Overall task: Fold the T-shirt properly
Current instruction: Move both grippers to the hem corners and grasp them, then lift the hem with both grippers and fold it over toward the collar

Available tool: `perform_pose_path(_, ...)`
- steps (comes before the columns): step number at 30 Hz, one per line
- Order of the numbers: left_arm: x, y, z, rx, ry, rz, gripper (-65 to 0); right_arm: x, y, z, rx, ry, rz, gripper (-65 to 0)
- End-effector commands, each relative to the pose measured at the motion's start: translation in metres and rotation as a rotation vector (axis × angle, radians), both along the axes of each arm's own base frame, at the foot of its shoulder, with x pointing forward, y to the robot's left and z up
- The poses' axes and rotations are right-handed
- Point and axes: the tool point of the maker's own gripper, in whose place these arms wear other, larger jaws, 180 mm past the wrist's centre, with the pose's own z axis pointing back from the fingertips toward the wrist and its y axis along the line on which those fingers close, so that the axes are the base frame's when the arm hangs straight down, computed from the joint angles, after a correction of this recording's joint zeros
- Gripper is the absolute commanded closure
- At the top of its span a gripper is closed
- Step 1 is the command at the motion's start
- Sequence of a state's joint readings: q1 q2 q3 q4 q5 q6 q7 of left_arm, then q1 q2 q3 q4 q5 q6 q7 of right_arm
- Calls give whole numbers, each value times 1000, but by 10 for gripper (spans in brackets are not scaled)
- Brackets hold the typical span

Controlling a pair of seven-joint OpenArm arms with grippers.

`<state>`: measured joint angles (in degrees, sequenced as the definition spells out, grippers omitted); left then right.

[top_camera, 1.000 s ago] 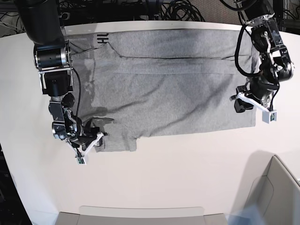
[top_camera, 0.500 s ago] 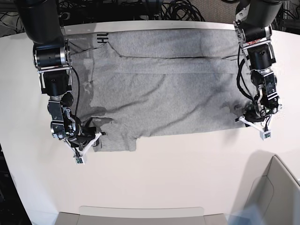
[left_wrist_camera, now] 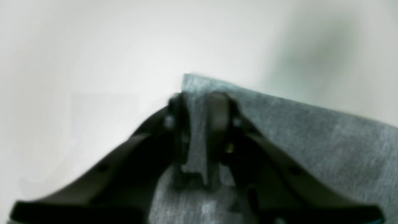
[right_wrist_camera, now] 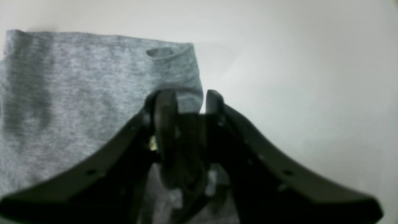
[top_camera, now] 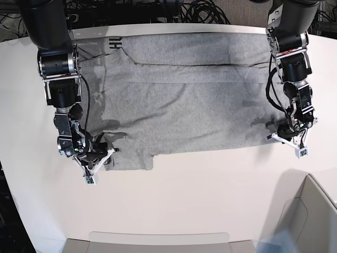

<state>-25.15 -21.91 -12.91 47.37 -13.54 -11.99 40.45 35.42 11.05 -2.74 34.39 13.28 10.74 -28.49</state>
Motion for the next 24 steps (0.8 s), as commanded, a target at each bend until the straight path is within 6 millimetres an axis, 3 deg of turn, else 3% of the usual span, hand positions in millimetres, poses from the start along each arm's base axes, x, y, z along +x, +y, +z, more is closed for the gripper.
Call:
perform_pose_path(1, 5, 4, 8, -5, -4, 6, -17, 20, -1, 26, 4, -66, -1, -89)
perform_pose_path(4, 5, 3, 8, -6, -5, -3, 0, 20, -2, 27, 3, -67, -3, -3)
perform_pose_path(10, 10, -9, 10, -22, -24, -88, 0, 27, -4, 37, 3, -91, -5, 0)
perform_pose_path(14, 22, -18, 32, 4, -99, -166, 0, 36, 4, 61, 1, -170, 22, 0)
perform_pose_path(20, 17, -29, 59, 66, -188, -211, 0, 36, 14, 83, -14, -201, 57, 0)
perform_pose_path(24, 2, -16, 64, 45, -235, -131, 0, 33, 21, 93, -18, -234, 80, 0)
